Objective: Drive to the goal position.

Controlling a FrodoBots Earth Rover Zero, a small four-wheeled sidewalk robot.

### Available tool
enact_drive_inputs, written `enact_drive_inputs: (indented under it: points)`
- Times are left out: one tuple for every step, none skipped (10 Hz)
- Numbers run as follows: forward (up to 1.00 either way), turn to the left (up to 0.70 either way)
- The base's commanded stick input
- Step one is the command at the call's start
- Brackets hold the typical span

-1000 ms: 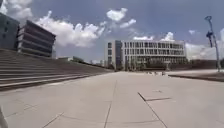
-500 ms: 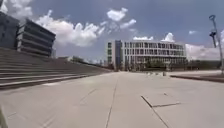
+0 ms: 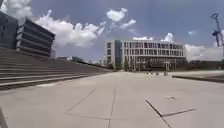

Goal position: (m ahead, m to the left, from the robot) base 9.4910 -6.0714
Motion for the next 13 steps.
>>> enact_drive_inputs:
  points:
    - [0.70, 0.00]
    - [0.70, 0.00]
    - [0.70, 0.00]
    - [0.70, 0.00]
    - [0.70, 0.00]
    - [0.70, 0.00]
    - [0.70, 0.00]
    - [0.70, 0.00]
    - [0.70, 0.00]
    - [0.70, 0.00]
    - [0.70, 0.00]
    - [0.70, 0.00]
    - [0.70, 0.00]
